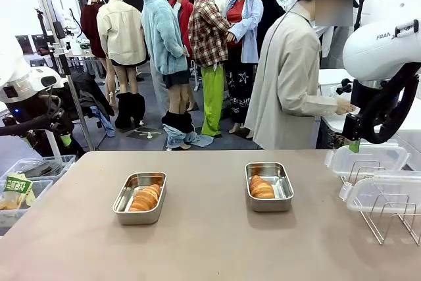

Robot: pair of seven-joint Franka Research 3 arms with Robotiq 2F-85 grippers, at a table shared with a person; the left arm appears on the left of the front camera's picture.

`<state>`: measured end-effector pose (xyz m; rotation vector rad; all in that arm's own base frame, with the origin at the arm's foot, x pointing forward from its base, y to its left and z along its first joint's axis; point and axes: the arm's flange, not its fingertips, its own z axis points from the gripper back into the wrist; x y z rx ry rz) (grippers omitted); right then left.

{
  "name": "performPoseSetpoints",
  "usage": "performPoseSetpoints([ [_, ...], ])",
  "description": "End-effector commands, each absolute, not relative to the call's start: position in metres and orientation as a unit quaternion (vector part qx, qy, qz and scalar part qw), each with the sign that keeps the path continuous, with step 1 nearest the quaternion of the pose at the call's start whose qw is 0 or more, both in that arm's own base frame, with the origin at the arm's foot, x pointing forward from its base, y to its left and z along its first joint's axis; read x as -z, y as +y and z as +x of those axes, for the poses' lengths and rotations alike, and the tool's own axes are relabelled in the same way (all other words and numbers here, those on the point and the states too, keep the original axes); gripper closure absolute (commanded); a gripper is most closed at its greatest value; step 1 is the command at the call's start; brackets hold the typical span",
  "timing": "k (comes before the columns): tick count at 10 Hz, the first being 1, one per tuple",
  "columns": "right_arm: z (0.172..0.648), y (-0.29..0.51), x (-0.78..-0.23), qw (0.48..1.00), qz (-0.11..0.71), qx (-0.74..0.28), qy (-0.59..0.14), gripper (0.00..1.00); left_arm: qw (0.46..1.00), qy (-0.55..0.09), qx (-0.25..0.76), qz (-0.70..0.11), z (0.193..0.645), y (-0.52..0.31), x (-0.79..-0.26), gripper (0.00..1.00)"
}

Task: Place the bread in airtight containers.
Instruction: Pick up one Airtight Container lid and hand it to the human.

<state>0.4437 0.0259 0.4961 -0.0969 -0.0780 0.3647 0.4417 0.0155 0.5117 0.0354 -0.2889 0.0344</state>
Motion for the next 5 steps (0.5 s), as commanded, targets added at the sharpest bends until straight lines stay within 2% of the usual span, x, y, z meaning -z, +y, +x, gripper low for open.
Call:
performPoseSetpoints([
  [1,0.4432,0.0259,-0.4963,0.982,-0.055,-0.179,-0.039,0.0,0.988,-0.149,-0.017,0.018,0.4428,0.0152,-0.5129,0.0],
  [5,0.4432,0.0259,-0.4963,0.982,-0.055,-0.179,-0.039,0.0,0.988,-0.149,-0.017,0.018,0.4428,0.0152,-0.5129,0.0],
])
